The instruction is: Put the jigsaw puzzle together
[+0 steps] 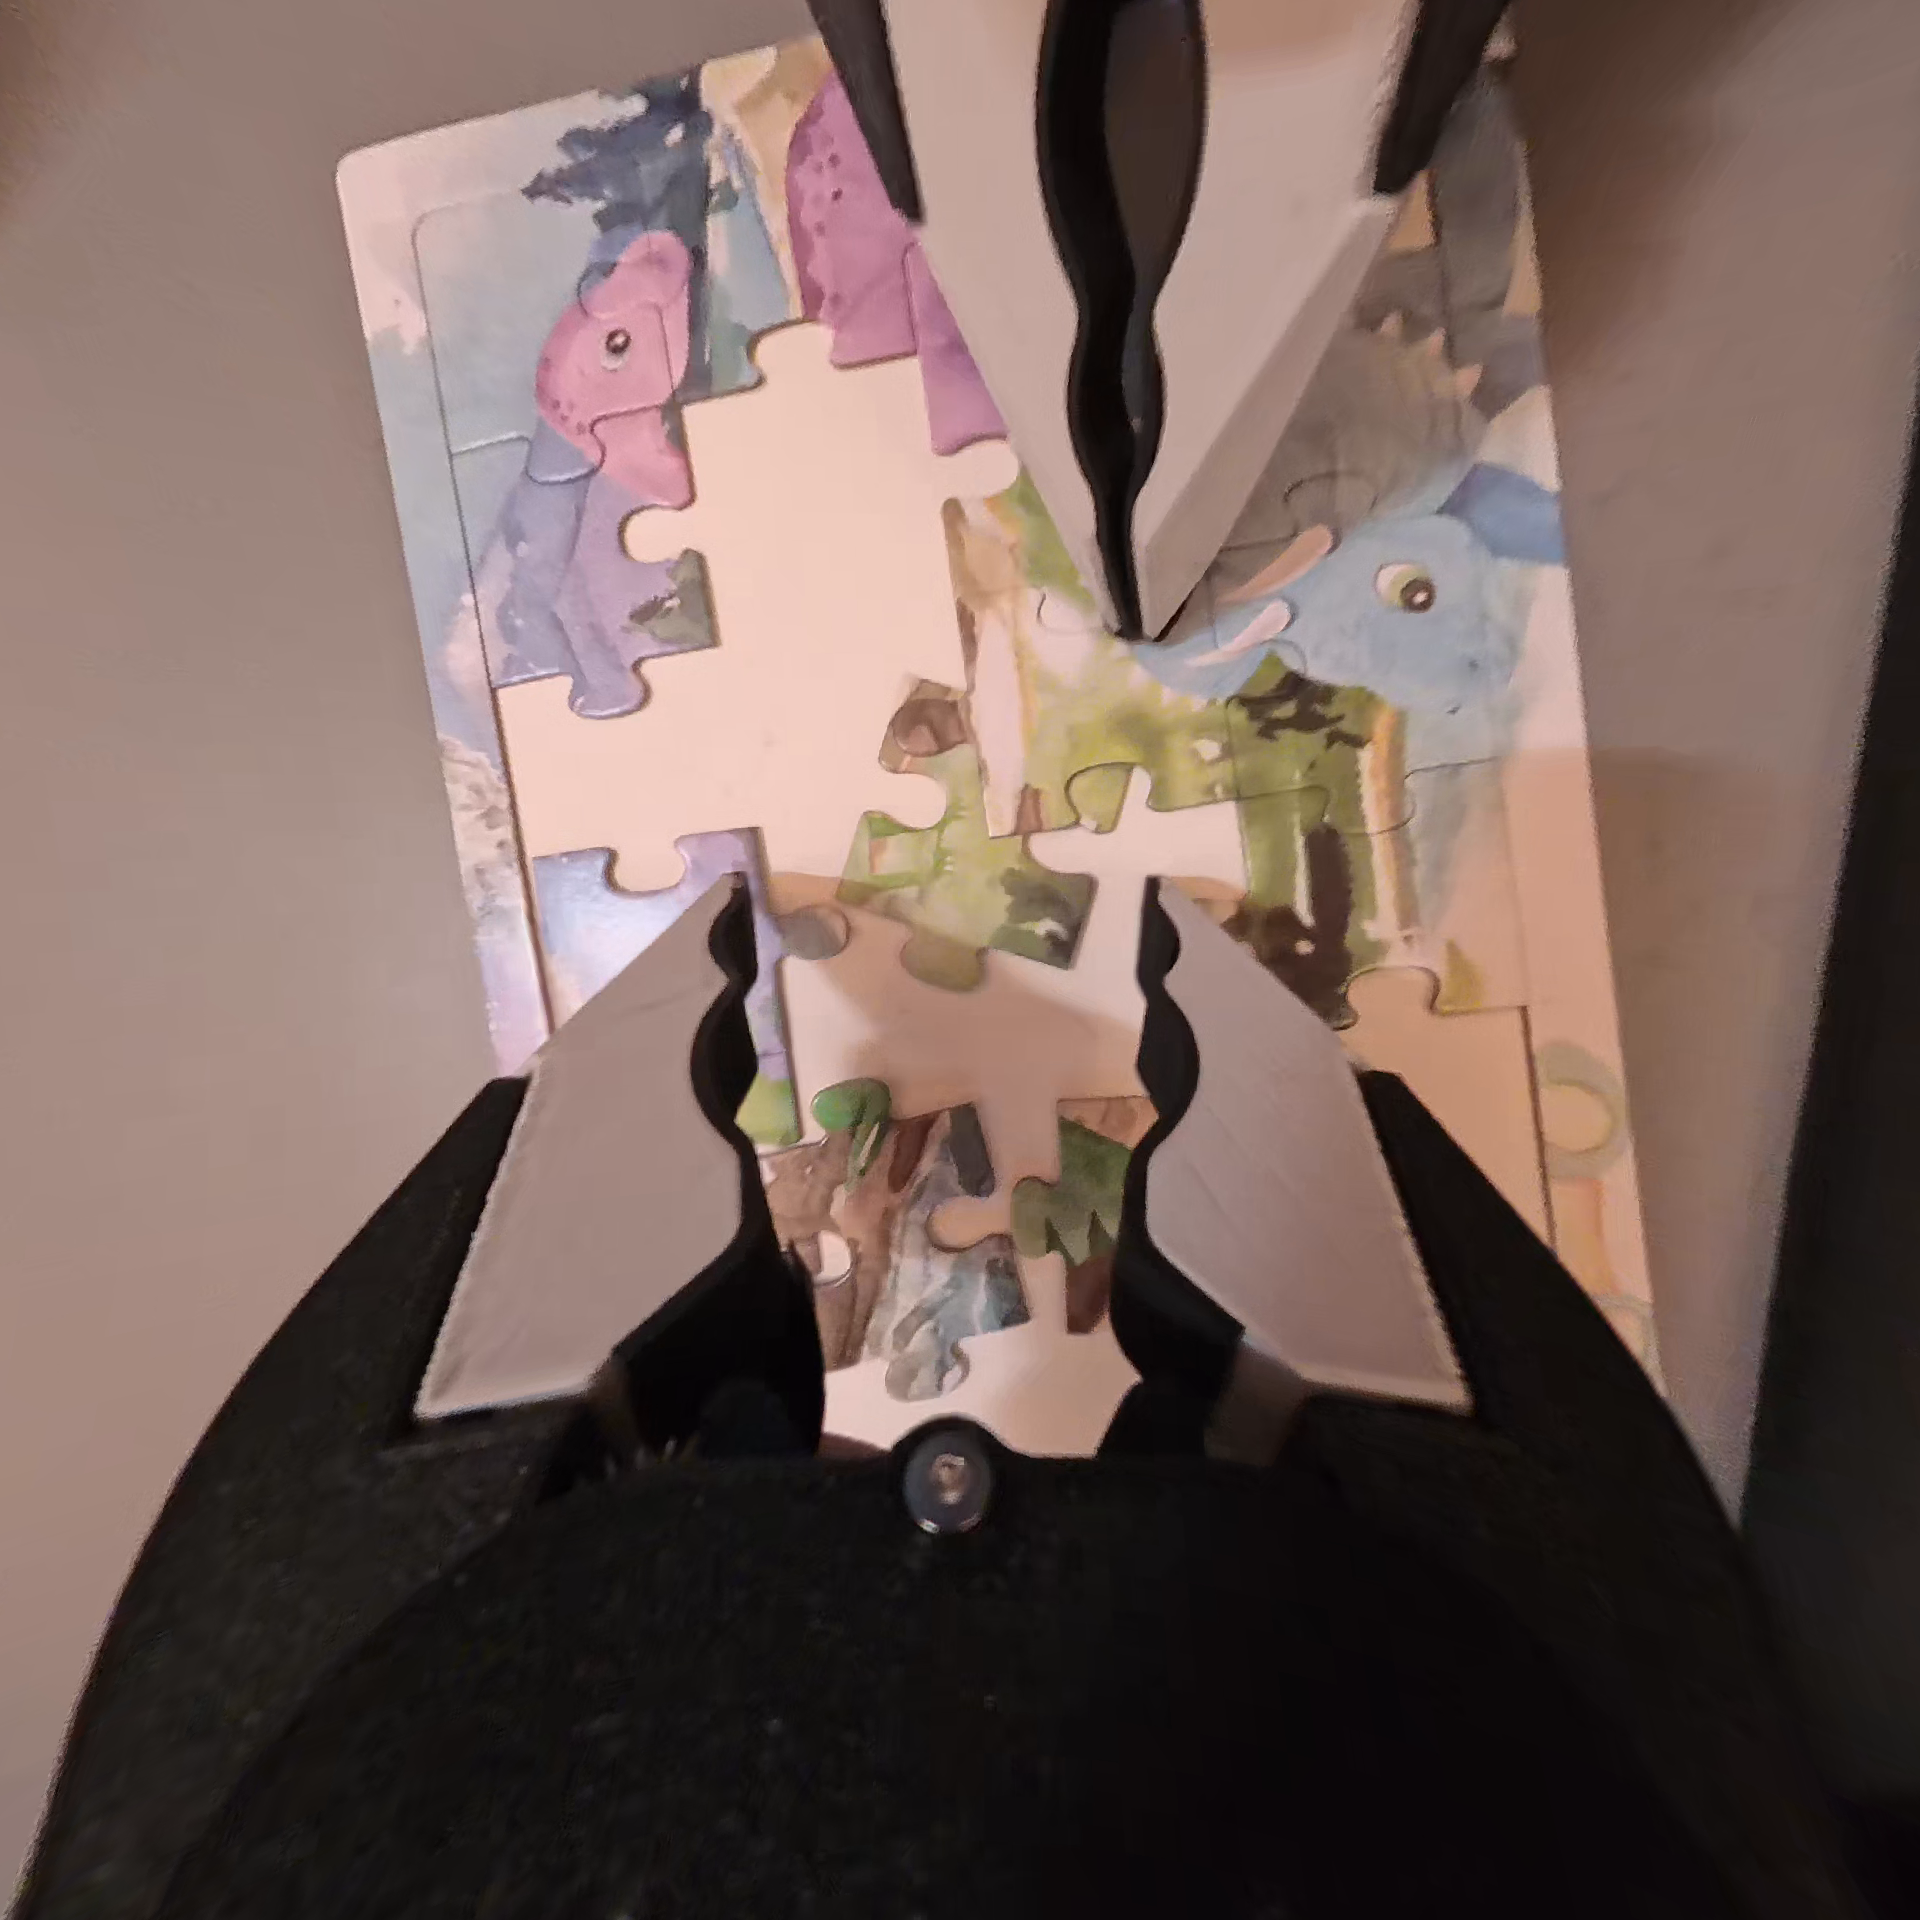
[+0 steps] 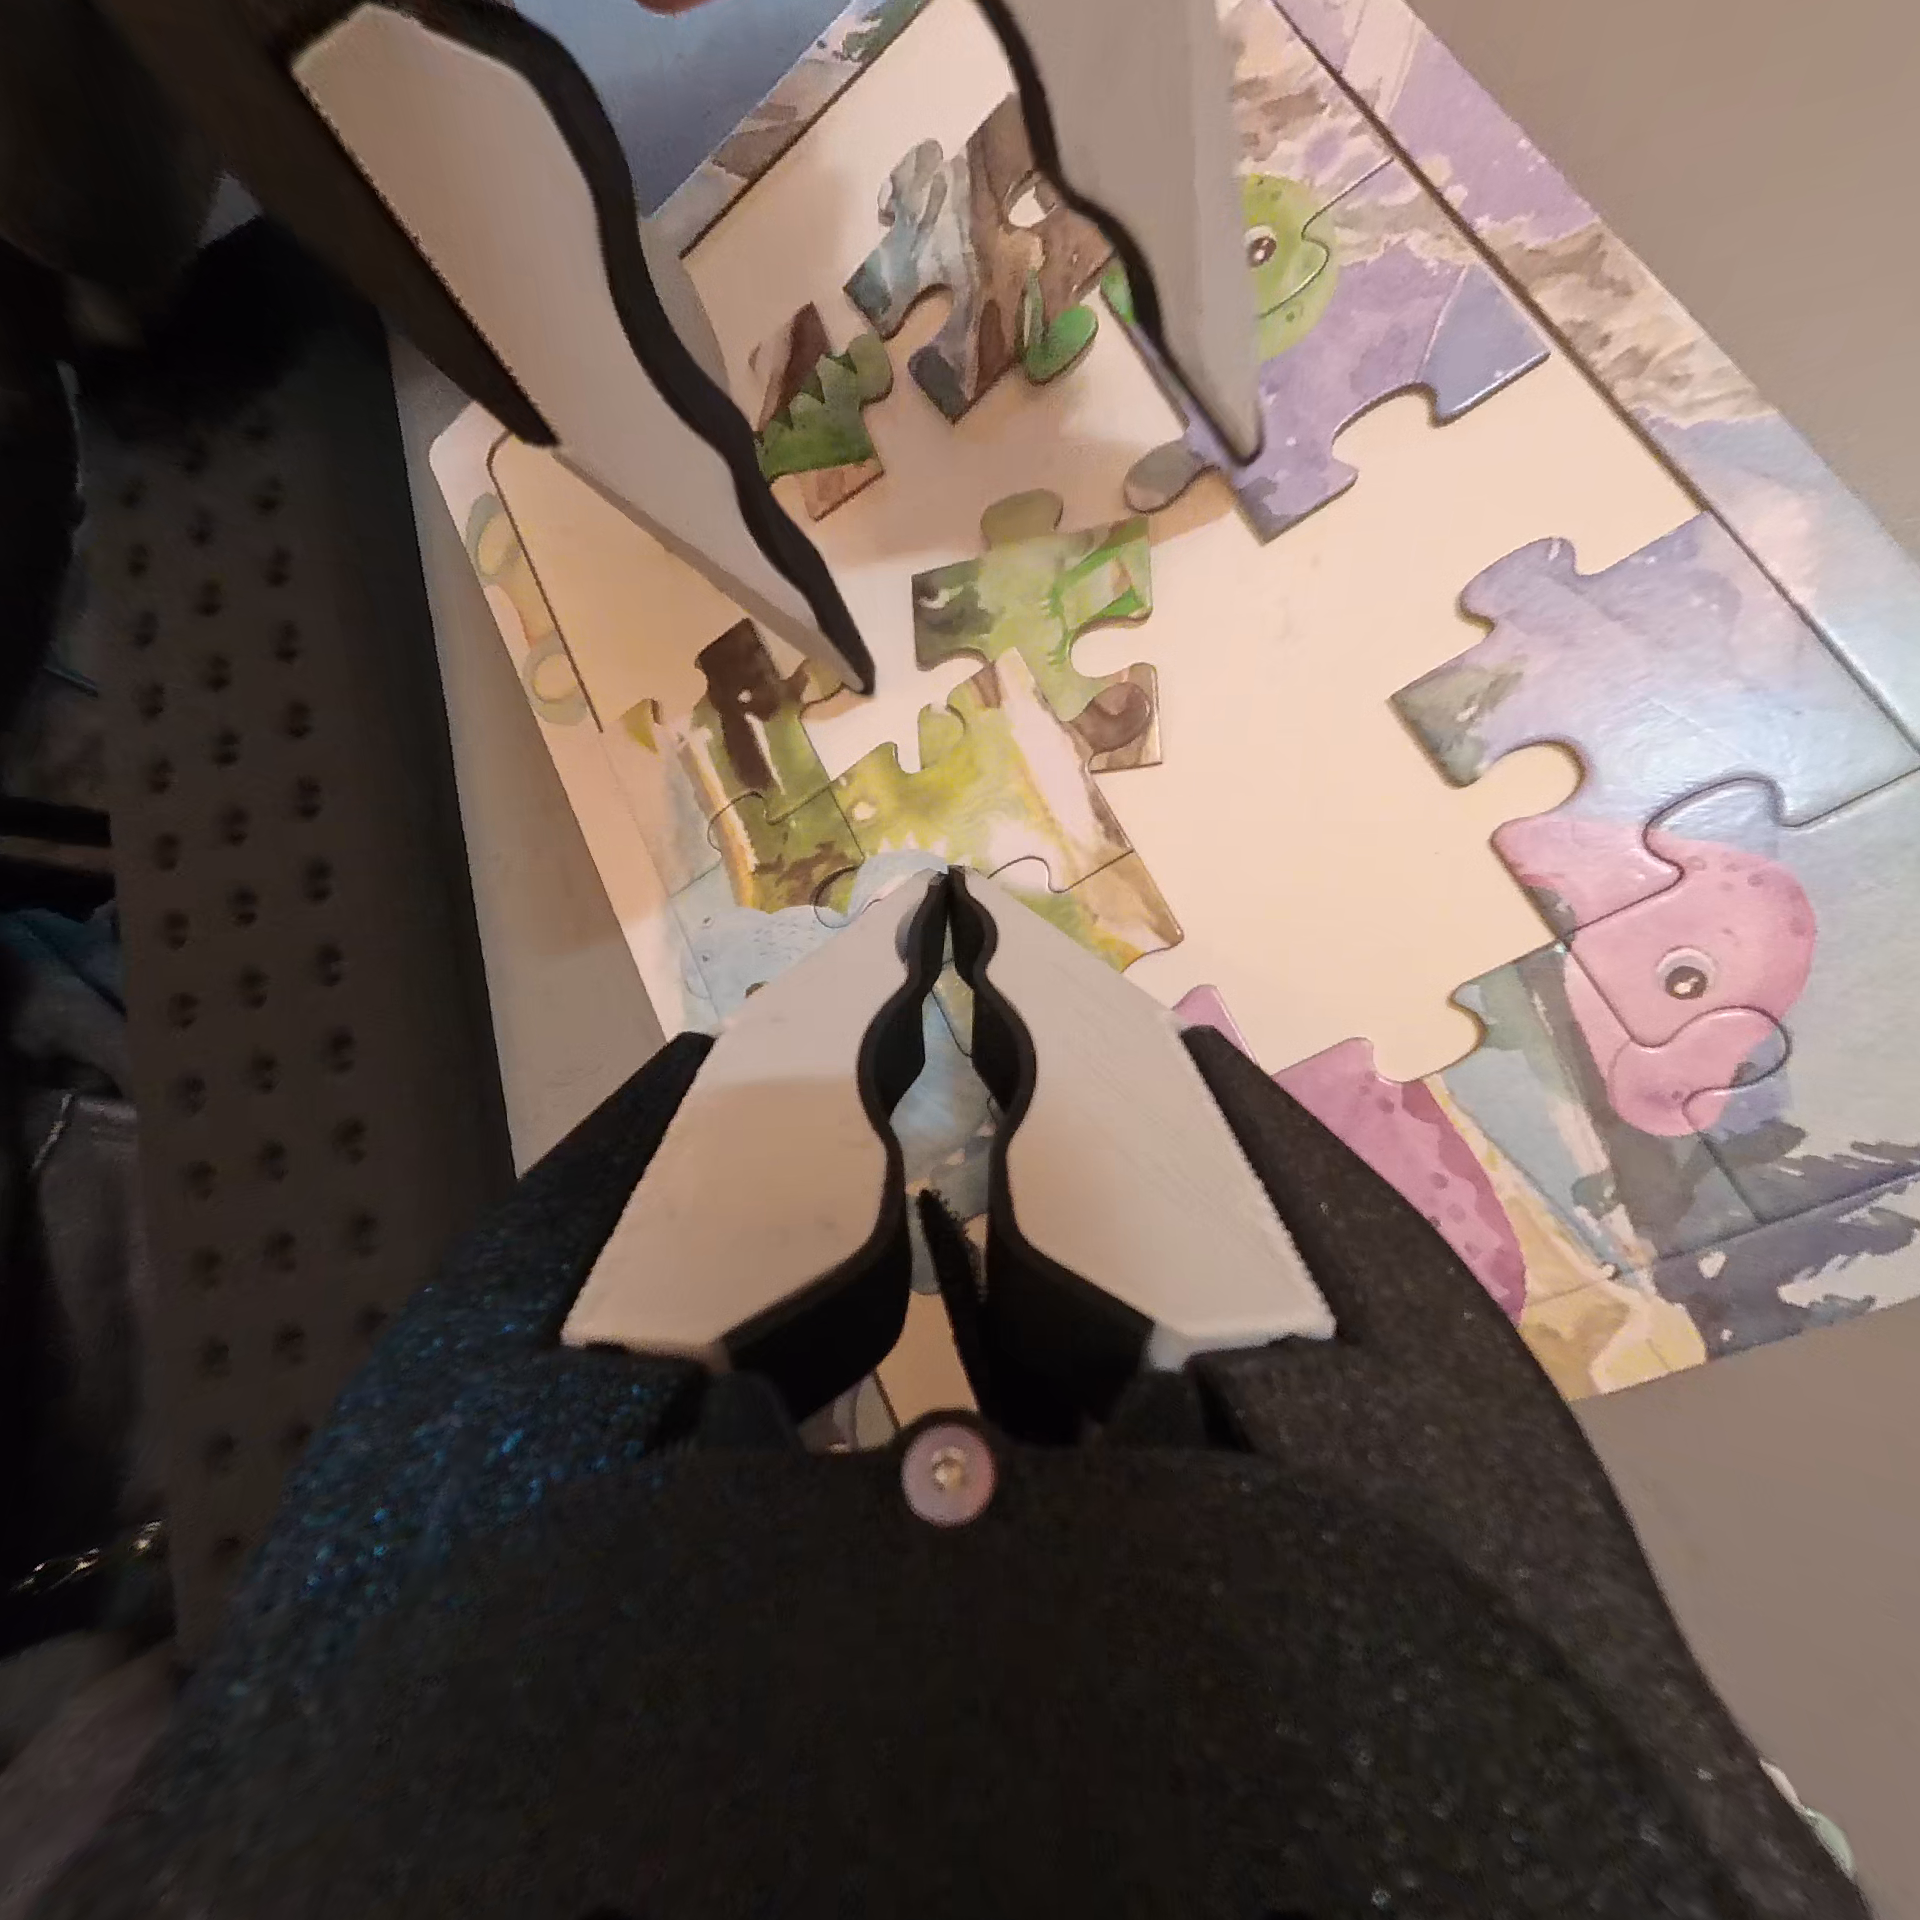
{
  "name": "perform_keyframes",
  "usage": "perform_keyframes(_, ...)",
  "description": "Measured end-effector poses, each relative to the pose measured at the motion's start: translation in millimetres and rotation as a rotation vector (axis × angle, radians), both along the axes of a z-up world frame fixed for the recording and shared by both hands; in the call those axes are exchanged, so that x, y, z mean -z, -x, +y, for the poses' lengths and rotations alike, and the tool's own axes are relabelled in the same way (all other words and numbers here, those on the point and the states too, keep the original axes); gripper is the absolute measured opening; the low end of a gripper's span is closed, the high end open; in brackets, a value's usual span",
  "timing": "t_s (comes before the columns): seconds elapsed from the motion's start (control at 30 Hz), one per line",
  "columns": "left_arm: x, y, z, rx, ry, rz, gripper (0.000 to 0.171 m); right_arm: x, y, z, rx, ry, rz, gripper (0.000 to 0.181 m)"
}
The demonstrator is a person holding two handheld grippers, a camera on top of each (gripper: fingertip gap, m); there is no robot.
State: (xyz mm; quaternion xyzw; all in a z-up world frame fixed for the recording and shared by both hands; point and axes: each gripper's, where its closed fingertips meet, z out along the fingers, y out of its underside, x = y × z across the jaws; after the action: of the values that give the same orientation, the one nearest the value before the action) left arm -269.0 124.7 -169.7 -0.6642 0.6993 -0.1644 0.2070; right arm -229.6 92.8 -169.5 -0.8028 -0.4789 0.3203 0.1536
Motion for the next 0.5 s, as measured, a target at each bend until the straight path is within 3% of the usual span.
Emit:
perform_keyframes(0.23, 2.4, -1.2, -10.9, 0.051, 0.093, 0.025, 0.060, -0.1, -0.2, -0.3, 0.002, 0.025, 0.020, 0.000)
perform_keyframes(0.5, 1.3, 2.9, -10.8, 0.050, 0.061, 0.053, 0.046, -0.2, 0.0, -0.6, 0.006, 0.050, 0.042, 0.000)
